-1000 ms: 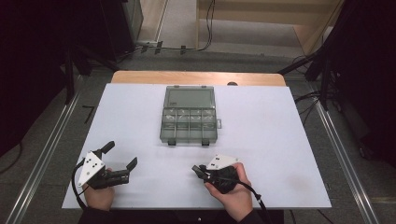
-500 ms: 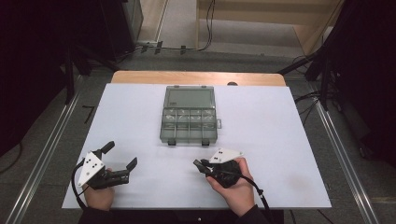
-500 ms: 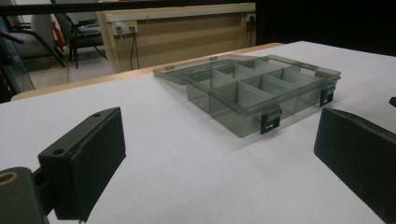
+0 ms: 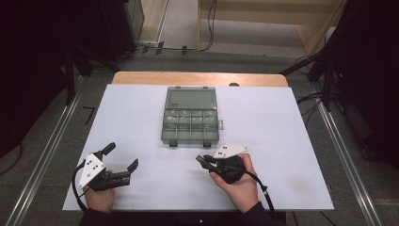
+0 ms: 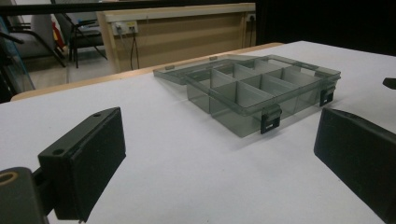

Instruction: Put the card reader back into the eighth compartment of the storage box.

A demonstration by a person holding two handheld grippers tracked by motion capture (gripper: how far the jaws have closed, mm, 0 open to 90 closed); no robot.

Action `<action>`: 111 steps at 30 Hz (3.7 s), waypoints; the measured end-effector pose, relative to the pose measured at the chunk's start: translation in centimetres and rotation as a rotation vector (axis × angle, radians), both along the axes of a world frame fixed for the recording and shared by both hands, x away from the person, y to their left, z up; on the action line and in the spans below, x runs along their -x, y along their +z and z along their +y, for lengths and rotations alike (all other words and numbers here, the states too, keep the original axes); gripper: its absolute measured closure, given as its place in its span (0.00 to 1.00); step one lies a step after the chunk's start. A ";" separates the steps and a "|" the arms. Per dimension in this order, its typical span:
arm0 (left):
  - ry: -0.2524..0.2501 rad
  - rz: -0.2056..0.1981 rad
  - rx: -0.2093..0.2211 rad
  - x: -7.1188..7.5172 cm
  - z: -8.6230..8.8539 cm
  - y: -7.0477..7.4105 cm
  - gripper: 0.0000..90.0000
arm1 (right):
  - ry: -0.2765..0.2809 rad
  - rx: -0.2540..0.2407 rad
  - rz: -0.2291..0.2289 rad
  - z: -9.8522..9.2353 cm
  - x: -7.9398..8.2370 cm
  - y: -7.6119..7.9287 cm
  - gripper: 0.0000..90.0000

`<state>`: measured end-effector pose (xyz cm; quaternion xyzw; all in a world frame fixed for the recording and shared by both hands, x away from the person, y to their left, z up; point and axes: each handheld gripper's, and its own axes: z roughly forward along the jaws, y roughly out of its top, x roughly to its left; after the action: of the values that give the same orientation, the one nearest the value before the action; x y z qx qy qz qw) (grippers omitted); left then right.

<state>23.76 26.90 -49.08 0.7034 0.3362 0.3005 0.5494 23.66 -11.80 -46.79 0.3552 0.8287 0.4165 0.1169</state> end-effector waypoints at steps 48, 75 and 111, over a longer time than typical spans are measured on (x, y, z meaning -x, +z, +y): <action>-0.001 0.001 -0.002 0.0 0.0 0.0 0.03 | -0.037 -0.025 -0.023 -1.2 -2.5 2.8 0.79; -0.002 0.000 0.001 0.0 0.0 0.0 0.03 | -0.064 -0.015 -0.033 -1.8 -4.3 3.5 0.79; -0.003 0.004 0.000 -0.1 0.0 0.0 0.03 | -0.106 -0.011 -0.013 -1.8 -7.3 3.0 0.79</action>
<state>23.83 26.90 -49.07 0.7046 0.3360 0.2984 0.5491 31.01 -13.60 -43.78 0.3967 0.8055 0.4166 0.1423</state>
